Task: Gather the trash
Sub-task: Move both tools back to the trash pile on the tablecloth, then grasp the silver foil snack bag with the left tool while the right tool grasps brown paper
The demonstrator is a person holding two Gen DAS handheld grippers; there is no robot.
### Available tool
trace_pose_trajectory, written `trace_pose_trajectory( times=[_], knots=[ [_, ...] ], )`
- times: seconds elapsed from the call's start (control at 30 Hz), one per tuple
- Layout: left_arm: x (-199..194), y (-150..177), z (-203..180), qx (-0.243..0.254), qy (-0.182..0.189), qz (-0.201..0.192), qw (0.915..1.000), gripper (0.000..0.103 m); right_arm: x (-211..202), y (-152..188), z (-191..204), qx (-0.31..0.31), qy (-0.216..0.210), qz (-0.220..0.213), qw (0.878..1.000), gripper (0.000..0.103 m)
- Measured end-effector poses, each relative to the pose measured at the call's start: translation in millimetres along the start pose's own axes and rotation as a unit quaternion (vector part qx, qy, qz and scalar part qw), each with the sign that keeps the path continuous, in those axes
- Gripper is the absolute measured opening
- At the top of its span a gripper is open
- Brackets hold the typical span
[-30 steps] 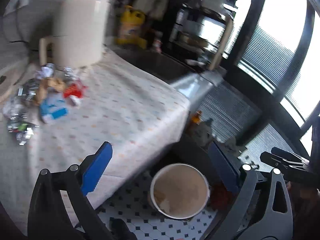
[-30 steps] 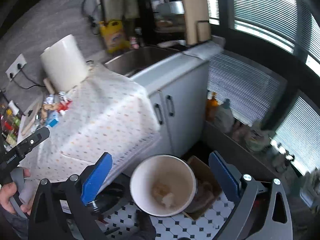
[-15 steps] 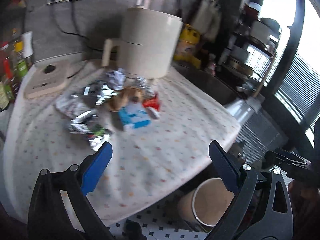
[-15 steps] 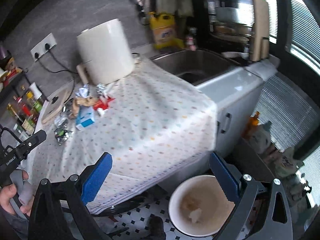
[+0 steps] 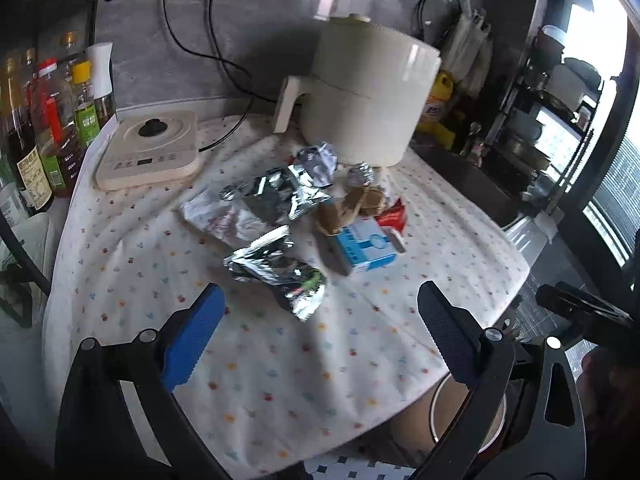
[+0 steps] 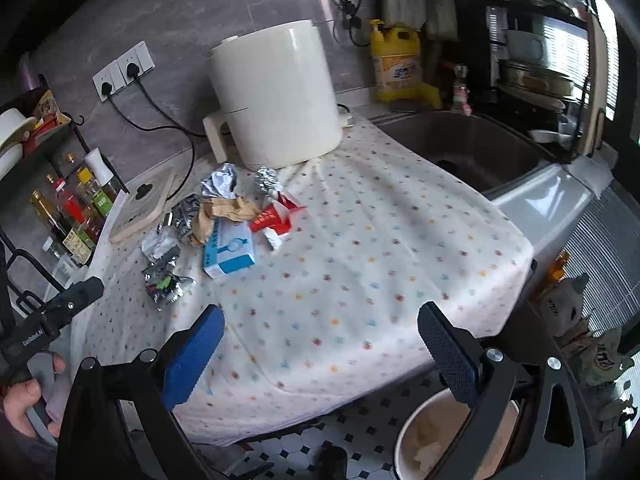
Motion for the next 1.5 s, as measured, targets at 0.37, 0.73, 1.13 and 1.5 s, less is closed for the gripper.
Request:
trace_pose_trajectory(
  times=[0.37, 0.73, 1.13, 1.5],
  knots=[
    [62, 8, 18, 0.004, 0.012, 0.053, 0.9985, 0.096, 23, 3, 14, 0.004, 0.031, 0.006, 0.999, 0.095],
    [111, 12, 33, -0.044, -0.027, 0.077, 0.9957, 0.096, 31, 9, 2, 0.010, 0.077, 0.030, 0.997, 0.095],
    [89, 17, 41, -0.044, 0.016, 0.068, 0.9966, 0.029, 62, -17, 69, -0.045, 0.027, 0.022, 0.998, 0.093],
    [38, 2, 93, -0.080, -0.021, 0.010, 0.9966, 0.028, 105, -51, 131, -0.103, -0.015, 0.021, 0.994, 0.084]
  ],
)
Point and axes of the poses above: each gripper's, at about its wrist camera, not at the fingertips, and x roughly the way its jaws point, z to its left, y to its underside, the point moved 7 cm from there along x, roughly the way its jaws point, and after that the axes turned 3 degrees about -z, right-handed, at the moved point
